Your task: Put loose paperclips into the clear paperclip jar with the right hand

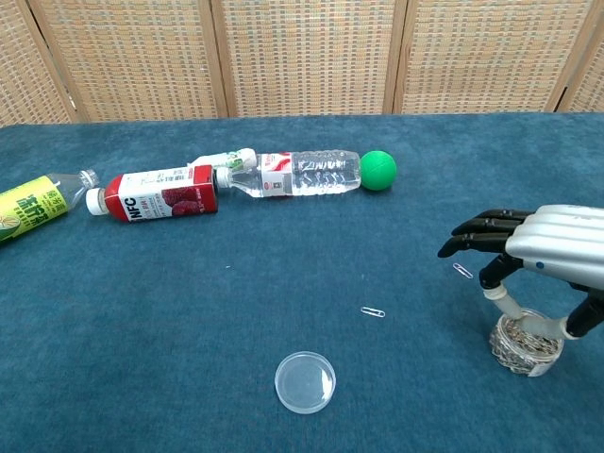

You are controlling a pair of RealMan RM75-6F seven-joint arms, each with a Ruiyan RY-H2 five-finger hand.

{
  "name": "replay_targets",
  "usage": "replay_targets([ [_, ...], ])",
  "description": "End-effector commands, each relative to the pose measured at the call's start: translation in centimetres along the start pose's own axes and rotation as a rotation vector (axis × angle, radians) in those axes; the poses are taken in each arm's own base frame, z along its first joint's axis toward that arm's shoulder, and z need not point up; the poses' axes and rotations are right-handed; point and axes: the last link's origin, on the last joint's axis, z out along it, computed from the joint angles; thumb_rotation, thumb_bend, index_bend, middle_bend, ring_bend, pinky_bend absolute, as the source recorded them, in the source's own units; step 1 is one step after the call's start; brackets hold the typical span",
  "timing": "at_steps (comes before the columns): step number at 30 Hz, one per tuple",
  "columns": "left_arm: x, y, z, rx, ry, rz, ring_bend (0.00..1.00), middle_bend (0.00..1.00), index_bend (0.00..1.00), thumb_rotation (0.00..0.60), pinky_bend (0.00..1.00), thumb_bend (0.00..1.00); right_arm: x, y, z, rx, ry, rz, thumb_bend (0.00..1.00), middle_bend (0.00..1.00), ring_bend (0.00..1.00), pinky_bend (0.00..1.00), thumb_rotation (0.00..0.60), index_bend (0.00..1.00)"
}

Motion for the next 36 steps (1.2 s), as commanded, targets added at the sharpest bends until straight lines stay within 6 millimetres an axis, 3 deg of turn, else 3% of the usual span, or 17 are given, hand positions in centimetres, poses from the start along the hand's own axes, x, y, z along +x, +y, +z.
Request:
replay_targets([
  [1,0.0,0.0,0.0,0.000,-0.002,0.001,0.00,0.00,0.00,0.600,0.00,0.00,-0.2,-0.1,0.1,-0.001,-0.003,0.003,0.85,0.10,0.00,0.00,0.600,0.60],
  [5,0.0,0.0,0.0,0.001,-0.003,0.000,0.00,0.00,0.00,0.600,0.00,0.00,-0.3,0.0,0.3,-0.008,0.002,-0.003,0.83,0.10,0.00,0.00,0.600,0.60],
  [7,0.0,0.0,0.1,0.001,-0.002,0.000,0.00,0.00,0.00,0.600,0.00,0.00,-0.2,0.1,0.4,-0.015,-0.001,-0.009,0.66,0.10,0.00,0.00,0.600,0.60],
  [9,0.0,0.0,0.1,0.001,-0.003,0.000,0.00,0.00,0.00,0.600,0.00,0.00,-0.2,0.2,0.4,-0.024,-0.005,-0.016,0.38,0.10,0.00,0.00,0.600,0.58],
  [12,0.0,0.0,0.1,0.000,-0.003,-0.001,0.00,0.00,0.00,0.600,0.00,0.00,-0.1,0.3,0.3,-0.037,-0.009,-0.017,0.19,0.10,0.00,0.00,0.600,0.54],
  [28,0.1,-0.1,0.0,-0.002,0.003,-0.004,0.00,0.00,0.00,0.600,0.00,0.00,1.5,0.4,0.3,-0.055,0.035,-0.007,0.16,0.10,0.00,0.00,0.600,0.53],
  [36,0.2,-0.1,0.0,-0.002,0.005,-0.004,0.00,0.00,0.00,0.600,0.00,0.00,4.4,3.3,3.1,-0.171,0.107,0.046,0.16,0.10,0.00,0.00,0.600,0.53],
])
